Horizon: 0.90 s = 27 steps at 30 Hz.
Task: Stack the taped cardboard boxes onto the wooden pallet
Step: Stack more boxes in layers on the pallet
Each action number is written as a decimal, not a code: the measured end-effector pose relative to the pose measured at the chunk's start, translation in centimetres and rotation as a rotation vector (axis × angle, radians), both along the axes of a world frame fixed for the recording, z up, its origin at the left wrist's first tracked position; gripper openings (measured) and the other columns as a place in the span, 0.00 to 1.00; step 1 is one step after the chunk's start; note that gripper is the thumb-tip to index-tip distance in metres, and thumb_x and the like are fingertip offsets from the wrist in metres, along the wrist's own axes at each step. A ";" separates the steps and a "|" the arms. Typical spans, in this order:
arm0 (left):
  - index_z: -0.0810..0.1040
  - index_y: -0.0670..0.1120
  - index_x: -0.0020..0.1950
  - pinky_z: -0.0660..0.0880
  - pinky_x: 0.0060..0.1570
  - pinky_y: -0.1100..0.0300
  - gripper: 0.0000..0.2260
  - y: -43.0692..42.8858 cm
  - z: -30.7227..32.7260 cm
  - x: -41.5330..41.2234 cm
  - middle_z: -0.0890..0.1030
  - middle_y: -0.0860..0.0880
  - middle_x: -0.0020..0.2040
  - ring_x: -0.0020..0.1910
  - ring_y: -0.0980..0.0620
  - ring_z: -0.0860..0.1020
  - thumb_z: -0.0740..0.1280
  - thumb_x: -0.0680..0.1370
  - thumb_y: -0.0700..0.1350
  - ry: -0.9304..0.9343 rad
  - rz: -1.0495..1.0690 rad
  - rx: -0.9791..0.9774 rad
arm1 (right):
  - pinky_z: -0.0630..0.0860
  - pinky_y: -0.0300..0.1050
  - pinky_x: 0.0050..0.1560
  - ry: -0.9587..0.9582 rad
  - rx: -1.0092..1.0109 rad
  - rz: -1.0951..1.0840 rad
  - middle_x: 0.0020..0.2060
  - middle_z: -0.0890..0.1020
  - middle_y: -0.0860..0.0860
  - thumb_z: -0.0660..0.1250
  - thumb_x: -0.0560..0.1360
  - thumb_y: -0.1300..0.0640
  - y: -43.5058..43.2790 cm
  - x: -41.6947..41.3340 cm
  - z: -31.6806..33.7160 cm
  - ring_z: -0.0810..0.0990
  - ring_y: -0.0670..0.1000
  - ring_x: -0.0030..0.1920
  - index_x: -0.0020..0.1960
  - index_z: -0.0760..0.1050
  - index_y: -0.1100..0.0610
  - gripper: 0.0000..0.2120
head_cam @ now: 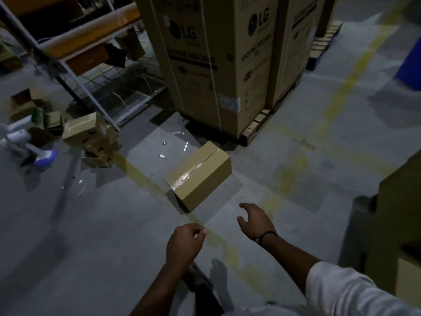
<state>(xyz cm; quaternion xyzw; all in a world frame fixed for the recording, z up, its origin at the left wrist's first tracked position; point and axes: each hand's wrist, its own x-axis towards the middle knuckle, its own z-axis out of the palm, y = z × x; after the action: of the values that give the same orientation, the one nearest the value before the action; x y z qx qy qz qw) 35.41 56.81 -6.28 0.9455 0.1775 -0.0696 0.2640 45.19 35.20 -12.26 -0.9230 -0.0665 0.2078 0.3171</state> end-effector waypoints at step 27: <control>0.86 0.52 0.54 0.78 0.48 0.61 0.09 24.6 -4.9 42.1 0.87 0.54 0.49 0.46 0.56 0.83 0.69 0.79 0.53 0.186 -0.481 0.045 | 0.68 0.50 0.71 0.224 0.104 -0.439 0.72 0.71 0.58 0.66 0.79 0.51 24.0 31.2 -4.6 0.70 0.59 0.71 0.78 0.64 0.57 0.29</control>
<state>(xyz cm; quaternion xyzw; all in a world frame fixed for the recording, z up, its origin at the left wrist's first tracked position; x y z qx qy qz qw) 77.47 81.38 -11.15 0.9557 -0.0273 -0.2131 0.2012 76.39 59.17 -16.88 -0.8689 0.1604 0.2313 0.4071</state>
